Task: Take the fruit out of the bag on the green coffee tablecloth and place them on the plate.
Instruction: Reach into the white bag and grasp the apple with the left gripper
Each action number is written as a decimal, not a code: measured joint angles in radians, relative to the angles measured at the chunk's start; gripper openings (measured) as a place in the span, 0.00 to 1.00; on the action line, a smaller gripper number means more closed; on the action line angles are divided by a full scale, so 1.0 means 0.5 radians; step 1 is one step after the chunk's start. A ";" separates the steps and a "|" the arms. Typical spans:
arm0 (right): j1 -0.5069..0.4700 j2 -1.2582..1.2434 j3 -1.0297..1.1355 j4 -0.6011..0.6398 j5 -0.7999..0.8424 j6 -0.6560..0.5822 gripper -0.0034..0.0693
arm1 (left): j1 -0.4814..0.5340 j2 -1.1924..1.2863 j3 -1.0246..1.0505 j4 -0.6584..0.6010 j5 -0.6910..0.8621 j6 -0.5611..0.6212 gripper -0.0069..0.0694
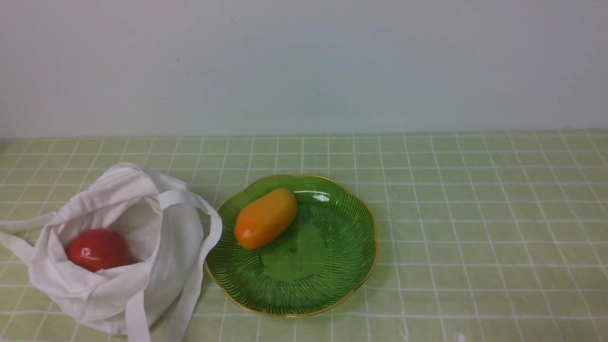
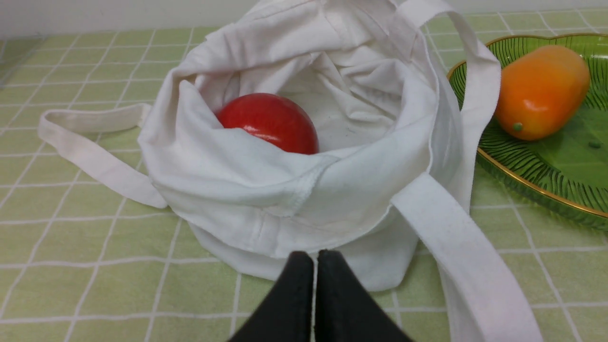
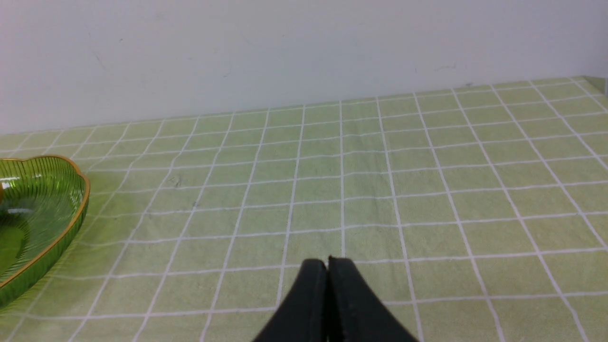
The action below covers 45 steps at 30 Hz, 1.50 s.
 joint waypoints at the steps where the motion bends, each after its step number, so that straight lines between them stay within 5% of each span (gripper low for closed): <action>1: 0.000 0.000 0.000 0.000 0.000 0.000 0.03 | 0.000 0.000 0.000 0.000 0.000 0.000 0.08; 15: 0.000 0.000 0.000 0.000 0.000 0.000 0.03 | 0.000 0.000 0.000 -0.033 0.000 -0.019 0.08; 20: 0.000 0.000 0.000 0.000 0.000 0.000 0.03 | 0.000 0.000 0.006 -0.656 -0.022 -0.394 0.08; 25: 0.000 0.000 0.000 0.000 0.000 0.000 0.03 | 0.000 0.000 0.012 -1.579 -0.031 -0.773 0.08; 31: 0.000 0.000 0.000 0.000 0.000 0.000 0.03 | 0.000 0.000 0.012 -1.977 -0.209 -0.777 0.08; 34: 0.000 0.000 0.000 0.000 0.000 0.000 0.03 | 0.000 0.000 -0.005 -2.016 -0.244 -0.709 0.08; 39: 0.000 0.000 0.000 0.000 0.000 0.000 0.03 | 0.000 0.051 -0.418 -2.033 -0.218 -0.145 0.08; 45: 0.000 0.000 0.000 0.000 0.000 0.000 0.03 | 0.000 0.683 -0.982 -1.884 0.401 0.368 0.08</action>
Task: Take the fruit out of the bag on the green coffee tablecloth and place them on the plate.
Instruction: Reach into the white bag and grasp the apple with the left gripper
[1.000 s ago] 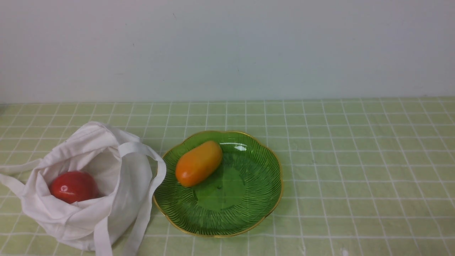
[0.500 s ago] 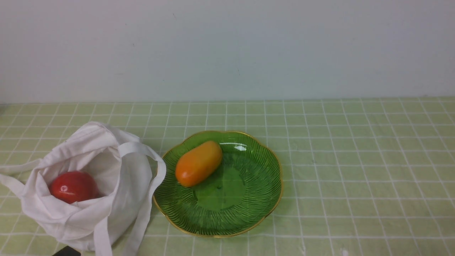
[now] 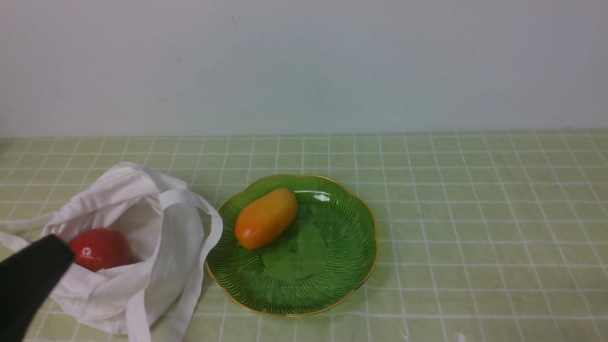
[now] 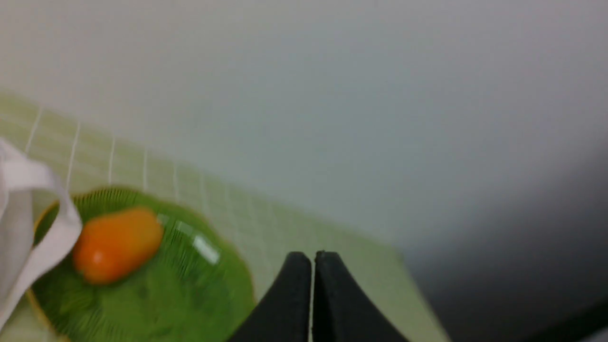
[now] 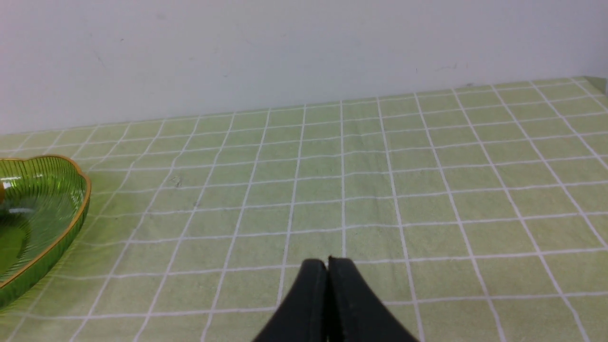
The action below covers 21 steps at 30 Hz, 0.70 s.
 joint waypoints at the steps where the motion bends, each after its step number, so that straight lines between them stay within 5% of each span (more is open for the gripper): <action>1: 0.000 0.000 0.000 0.000 0.000 0.000 0.03 | 0.000 0.124 -0.069 0.079 0.102 0.022 0.08; 6: 0.000 0.000 0.000 0.000 0.000 0.000 0.03 | 0.000 0.848 -0.536 0.737 0.779 -0.026 0.08; 12: 0.000 0.000 0.000 0.000 0.000 0.000 0.03 | 0.000 1.444 -1.022 1.531 0.992 -0.320 0.09; 21: 0.000 0.000 0.000 0.000 0.000 0.000 0.03 | 0.000 1.974 -1.142 1.805 0.832 -0.570 0.37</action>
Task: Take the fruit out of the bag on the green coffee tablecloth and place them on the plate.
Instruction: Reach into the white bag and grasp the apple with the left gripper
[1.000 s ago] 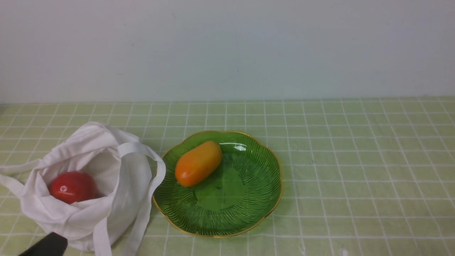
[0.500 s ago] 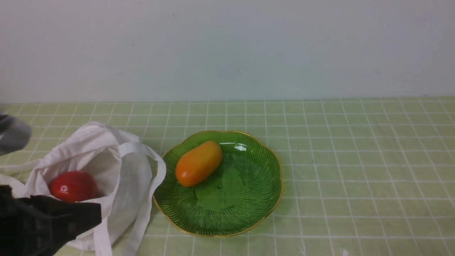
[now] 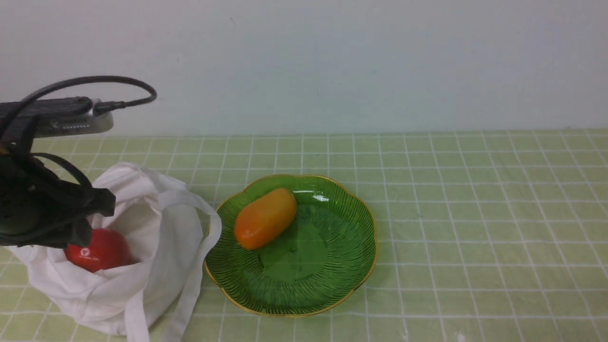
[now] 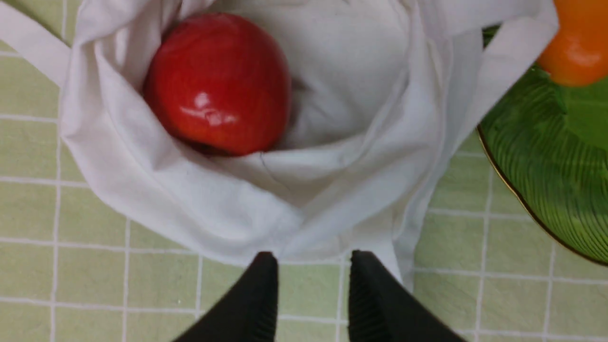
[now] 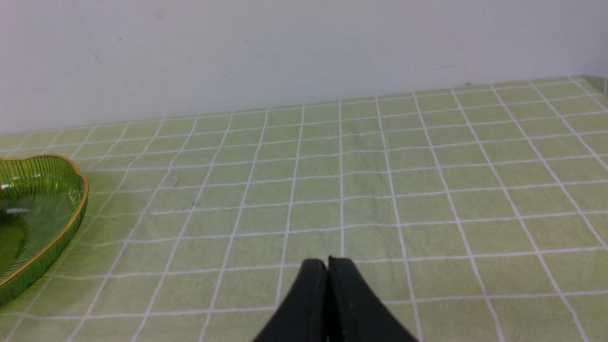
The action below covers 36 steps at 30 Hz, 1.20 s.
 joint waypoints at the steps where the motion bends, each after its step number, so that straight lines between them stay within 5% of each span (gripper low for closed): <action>1: 0.000 0.000 0.000 0.000 0.000 0.000 0.03 | 0.000 0.052 -0.002 0.020 -0.031 0.000 0.43; 6: 0.000 0.000 0.000 0.000 0.000 0.000 0.03 | 0.000 0.302 -0.008 0.139 -0.177 0.105 0.74; 11: 0.000 0.000 0.000 0.000 0.000 0.000 0.03 | 0.000 0.501 -0.079 0.257 -0.288 0.187 0.93; 22: 0.000 0.000 0.000 0.000 0.000 0.000 0.03 | 0.000 0.786 -0.099 0.341 -0.473 0.206 0.95; 36: 0.000 0.000 0.000 0.000 0.000 0.000 0.03 | -0.002 0.933 -0.140 0.517 -0.625 0.198 0.86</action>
